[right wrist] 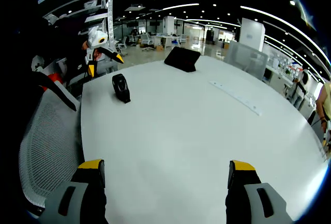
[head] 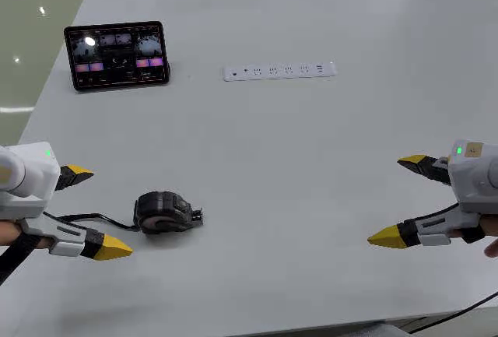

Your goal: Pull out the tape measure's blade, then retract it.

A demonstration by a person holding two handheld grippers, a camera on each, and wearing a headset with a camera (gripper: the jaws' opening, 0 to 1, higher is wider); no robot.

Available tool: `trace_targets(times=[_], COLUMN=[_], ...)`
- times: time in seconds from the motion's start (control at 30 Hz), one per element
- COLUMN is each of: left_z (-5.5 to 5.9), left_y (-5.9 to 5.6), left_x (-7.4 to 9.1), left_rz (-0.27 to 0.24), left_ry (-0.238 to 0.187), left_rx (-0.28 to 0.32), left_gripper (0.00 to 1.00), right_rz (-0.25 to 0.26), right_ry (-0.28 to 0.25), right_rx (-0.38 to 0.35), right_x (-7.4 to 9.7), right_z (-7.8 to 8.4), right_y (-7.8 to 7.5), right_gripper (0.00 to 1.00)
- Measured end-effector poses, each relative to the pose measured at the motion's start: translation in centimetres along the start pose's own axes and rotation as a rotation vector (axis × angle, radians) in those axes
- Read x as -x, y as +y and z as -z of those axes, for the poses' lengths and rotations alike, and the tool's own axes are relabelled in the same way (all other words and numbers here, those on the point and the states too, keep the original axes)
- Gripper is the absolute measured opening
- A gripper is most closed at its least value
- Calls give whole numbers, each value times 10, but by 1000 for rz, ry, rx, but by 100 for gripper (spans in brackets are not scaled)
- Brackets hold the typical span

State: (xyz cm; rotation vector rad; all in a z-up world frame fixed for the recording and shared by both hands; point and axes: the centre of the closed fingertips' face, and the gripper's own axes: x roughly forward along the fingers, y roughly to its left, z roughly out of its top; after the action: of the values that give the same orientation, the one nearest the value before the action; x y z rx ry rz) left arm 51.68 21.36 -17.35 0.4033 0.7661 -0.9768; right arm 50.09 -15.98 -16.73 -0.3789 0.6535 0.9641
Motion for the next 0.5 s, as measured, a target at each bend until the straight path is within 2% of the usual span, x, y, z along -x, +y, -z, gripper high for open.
trace_targets(times=[0.13, 0.2, 0.3, 0.4, 0.5], left_z=[-4, -4, -6, -7, -9], left_y=[-2, -3, -4, -5, -3], left_x=[-6, -10, -16, -22, -29], left_rz=[17, 24, 40, 52, 51], left_ry=[13, 36, 60, 94, 110], left_rx=[-22, -40, -44, -82, -102], left_gripper=[99, 99, 99, 98, 99], right_rz=[-17, -26, -34, -46, -50], right_ry=[-9, 8, 5, -2, -10], right_rx=[16, 13, 20, 26, 43], right_x=[-5, -10, -14, -19, -26], right_z=[-5, -5, -9, -14, -18], right_y=[2, 2, 3, 3, 3], right_gripper=[98, 99, 99, 99, 99])
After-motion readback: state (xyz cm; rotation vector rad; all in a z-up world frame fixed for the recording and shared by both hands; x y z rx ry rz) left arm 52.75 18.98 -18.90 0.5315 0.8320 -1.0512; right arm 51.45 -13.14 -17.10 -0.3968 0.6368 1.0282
